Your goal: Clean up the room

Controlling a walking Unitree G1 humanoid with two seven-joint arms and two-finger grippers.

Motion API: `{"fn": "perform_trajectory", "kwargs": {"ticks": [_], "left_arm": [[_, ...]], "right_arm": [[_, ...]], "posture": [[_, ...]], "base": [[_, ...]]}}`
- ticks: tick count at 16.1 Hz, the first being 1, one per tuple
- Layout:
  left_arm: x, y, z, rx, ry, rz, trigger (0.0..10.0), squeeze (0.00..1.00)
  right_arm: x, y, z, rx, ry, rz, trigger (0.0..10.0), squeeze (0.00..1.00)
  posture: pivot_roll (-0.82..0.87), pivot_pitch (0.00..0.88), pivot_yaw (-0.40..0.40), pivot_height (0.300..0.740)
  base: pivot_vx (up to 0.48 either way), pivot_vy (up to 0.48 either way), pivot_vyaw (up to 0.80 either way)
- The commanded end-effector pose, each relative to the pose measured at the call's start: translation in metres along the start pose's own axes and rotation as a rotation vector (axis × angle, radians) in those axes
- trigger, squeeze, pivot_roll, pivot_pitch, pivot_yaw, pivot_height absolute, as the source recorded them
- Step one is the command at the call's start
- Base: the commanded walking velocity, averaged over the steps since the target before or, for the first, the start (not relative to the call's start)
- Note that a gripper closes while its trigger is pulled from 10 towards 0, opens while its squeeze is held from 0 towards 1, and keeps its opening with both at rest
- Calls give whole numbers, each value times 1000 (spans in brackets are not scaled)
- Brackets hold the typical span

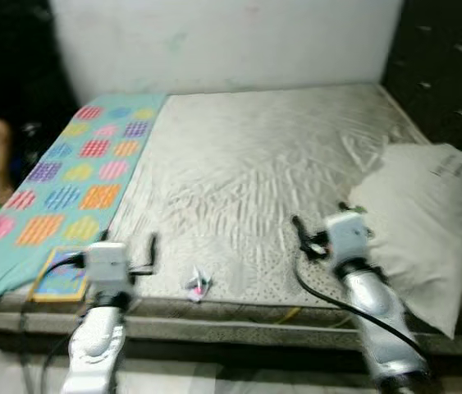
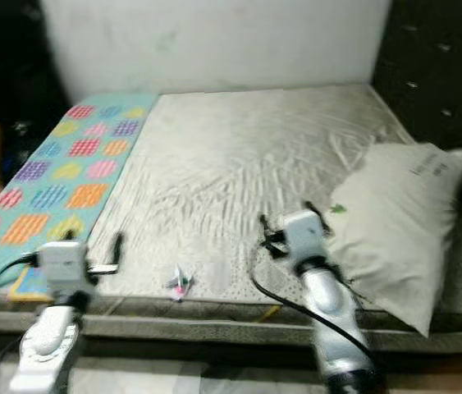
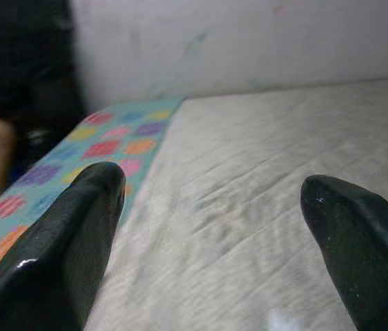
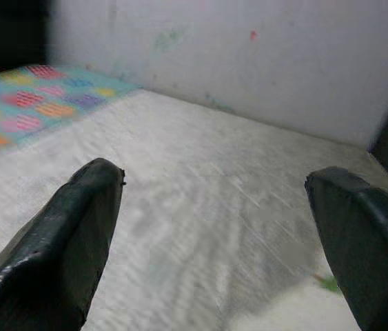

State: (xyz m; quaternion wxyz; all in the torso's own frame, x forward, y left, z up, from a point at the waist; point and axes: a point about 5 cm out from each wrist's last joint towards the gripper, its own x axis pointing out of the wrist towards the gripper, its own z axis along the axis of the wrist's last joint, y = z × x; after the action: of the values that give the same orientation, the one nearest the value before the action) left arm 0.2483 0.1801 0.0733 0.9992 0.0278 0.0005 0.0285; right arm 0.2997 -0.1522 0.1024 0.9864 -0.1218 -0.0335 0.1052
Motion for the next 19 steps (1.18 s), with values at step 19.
{"fn": "perform_trajectory", "kwargs": {"ticks": [19], "left_arm": [[9, -11, 15, -37, -85, -91, 10000, 0]], "right_arm": [[9, 1, 7, 37, -51, -9, 10000, 0]], "posture": [[-201, 0, 100, 740]], "base": [[135, 0, 0]]}}
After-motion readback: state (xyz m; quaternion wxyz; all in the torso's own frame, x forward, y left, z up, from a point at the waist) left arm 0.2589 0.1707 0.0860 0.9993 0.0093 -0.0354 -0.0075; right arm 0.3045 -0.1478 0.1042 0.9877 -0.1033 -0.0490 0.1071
